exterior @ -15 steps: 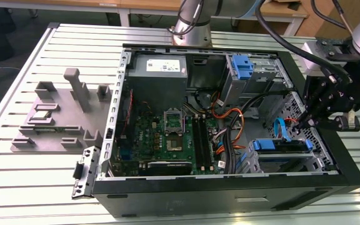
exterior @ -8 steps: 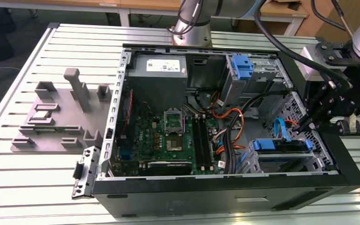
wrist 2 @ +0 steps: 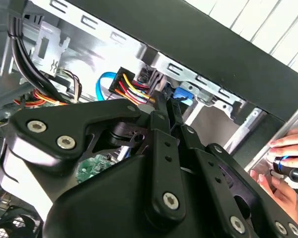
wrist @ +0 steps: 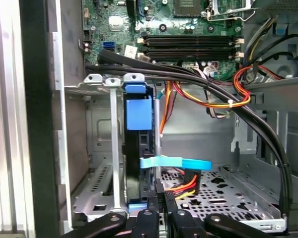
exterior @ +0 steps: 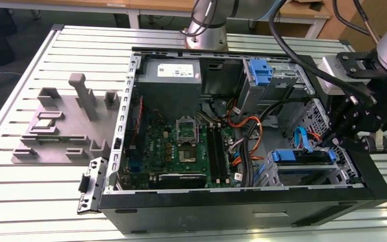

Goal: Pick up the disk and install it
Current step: 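Insert the second disk wire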

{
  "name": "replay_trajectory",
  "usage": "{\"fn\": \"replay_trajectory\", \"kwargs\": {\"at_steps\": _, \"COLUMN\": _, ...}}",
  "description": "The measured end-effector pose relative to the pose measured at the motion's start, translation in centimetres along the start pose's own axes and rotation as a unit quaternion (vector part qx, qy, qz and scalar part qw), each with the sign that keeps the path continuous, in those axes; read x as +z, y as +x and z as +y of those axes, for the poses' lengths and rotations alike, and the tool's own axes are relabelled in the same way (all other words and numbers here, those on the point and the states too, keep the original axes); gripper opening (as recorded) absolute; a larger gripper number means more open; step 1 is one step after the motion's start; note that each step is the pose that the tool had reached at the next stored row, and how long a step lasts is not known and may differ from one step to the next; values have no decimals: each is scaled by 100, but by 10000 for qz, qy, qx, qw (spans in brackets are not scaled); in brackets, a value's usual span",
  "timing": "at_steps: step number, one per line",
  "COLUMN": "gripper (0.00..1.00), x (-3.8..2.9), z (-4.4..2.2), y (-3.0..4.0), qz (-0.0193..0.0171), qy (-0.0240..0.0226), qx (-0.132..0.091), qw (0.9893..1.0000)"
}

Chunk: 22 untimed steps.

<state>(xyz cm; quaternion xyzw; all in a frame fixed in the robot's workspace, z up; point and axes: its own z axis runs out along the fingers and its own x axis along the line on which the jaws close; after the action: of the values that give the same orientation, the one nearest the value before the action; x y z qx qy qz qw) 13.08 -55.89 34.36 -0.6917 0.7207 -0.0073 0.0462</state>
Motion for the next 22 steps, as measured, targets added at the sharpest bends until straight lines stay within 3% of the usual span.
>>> {"fn": "replay_trajectory", "kwargs": {"at_steps": 8, "gripper": 16, "x": 3, "z": 25, "y": 95, "qz": -1, "qy": 27, "qx": -1, "qw": 10000}}
{"fn": "replay_trajectory", "kwargs": {"at_steps": 22, "gripper": 16, "x": 33, "z": 28, "y": 108, "qz": 4, "qy": 27, "qx": -2, "qw": 10000}}
